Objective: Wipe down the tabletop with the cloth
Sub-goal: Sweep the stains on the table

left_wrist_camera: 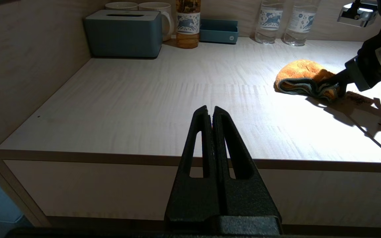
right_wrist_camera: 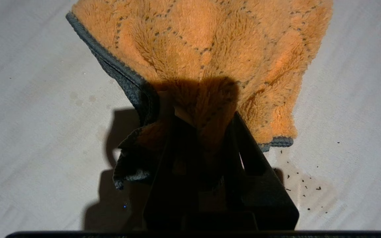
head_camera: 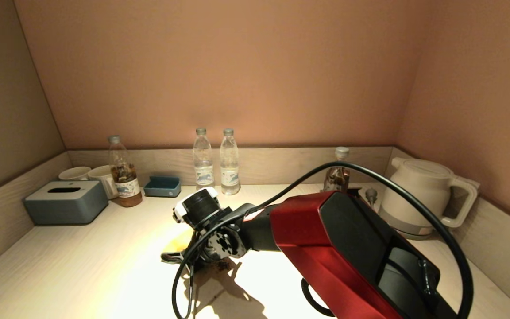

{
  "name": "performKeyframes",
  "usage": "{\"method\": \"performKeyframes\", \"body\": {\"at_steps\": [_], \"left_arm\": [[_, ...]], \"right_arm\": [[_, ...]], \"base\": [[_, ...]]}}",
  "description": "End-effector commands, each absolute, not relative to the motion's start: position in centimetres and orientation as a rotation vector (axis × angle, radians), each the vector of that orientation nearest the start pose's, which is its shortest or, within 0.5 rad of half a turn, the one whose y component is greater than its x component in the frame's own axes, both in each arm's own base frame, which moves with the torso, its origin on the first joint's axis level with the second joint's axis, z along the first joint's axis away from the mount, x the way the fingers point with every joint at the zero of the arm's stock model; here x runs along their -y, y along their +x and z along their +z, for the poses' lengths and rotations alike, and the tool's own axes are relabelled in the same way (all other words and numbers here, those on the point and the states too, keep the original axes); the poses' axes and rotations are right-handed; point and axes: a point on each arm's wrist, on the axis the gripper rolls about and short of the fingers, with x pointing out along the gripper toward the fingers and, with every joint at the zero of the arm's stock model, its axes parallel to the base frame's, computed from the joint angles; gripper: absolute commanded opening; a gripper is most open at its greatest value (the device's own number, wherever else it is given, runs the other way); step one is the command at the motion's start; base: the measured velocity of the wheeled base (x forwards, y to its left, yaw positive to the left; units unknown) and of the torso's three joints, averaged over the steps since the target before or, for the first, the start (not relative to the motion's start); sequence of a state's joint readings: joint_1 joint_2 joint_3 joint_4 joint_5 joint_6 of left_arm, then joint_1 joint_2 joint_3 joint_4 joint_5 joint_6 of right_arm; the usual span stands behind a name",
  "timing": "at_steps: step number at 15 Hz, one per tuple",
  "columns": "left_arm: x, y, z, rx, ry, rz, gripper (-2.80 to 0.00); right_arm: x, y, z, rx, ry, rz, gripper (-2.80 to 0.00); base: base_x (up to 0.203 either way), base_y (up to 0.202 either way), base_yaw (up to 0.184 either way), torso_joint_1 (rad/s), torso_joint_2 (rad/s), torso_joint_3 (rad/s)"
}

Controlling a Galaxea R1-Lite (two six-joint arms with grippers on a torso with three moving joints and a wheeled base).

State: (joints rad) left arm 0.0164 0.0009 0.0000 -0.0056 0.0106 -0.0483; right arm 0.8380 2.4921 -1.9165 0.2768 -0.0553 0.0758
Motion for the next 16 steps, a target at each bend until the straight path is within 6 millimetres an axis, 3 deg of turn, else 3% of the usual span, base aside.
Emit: {"method": "performKeyframes", "body": {"at_steps": [1,6,14,16], "left_arm": [[0.0,-2.3,7.6,0.005,-0.049,0.027,-2.80],[0.0,-2.3,7.6,0.005,-0.049,0.027,-2.80],[0.0,-2.3,7.6,0.005,-0.049,0.027,-2.80],[0.0,-2.3,7.6,0.005,-0.049,0.027,-2.80]], "right_arm": [[-36.6,32.8,7.6,-0.819,-0.309,0.708,-2.80],[-35.5,30.0,8.9,-0.860,-0.333,0.738,-2.80],[-33.9,28.5,9.6,-0.898,-0.324,0.782,-2.80],[-32.1,28.0,8.7,-0.937,-0.334,0.758,-2.80]], "base": [[0.000,0.000,0.000,0.000,0.00,0.000],[0.000,0.000,0.000,0.000,0.00,0.000],[0.000,0.000,0.000,0.000,0.00,0.000],[0.000,0.000,0.000,0.000,0.00,0.000]]}}
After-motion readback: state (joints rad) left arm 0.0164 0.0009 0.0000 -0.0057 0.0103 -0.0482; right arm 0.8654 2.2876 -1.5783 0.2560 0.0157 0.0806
